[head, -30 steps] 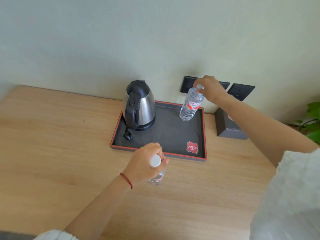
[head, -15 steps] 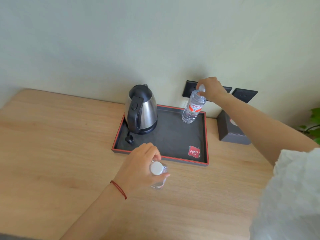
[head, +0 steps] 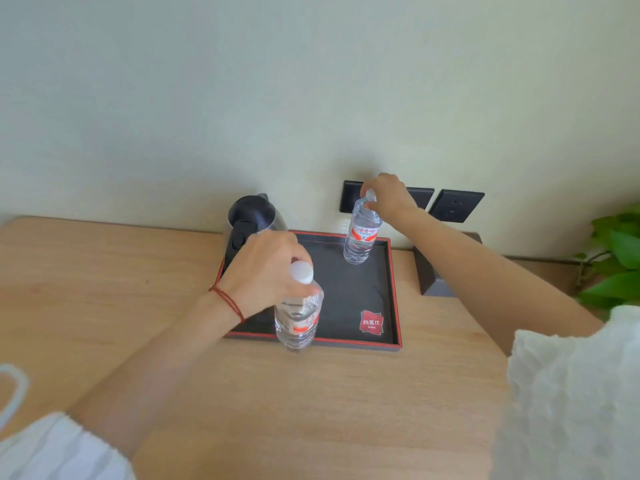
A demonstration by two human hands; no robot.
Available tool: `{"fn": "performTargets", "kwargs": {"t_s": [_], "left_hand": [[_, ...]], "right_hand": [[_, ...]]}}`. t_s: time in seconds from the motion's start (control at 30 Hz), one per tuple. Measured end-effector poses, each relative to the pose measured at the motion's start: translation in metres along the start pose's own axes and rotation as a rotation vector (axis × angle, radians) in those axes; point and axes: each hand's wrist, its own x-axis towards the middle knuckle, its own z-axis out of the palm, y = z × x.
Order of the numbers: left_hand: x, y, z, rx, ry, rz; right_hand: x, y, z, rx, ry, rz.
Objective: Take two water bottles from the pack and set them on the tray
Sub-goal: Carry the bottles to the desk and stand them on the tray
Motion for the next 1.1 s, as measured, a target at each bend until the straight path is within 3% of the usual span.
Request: {"fn": "performTargets", "kwargs": {"t_s": [0.13,0.47,1.1], "left_hand": [[0.052,0.000,-0.005,-0.144,0.088,-0.026],[0.147,-0.001,0.044,0.005,-0.047,0.024],[0.184,-0.024,0.061,-0.086,0.077,0.058]], "right_hand": [[0.001,0.002,0.002,0.019,0.013,0.004],[0.004,0.012,0.009,0.059,0.036,-0.012],[0.000,0.007,0.013,0.064,0.056,-0.019]]}}
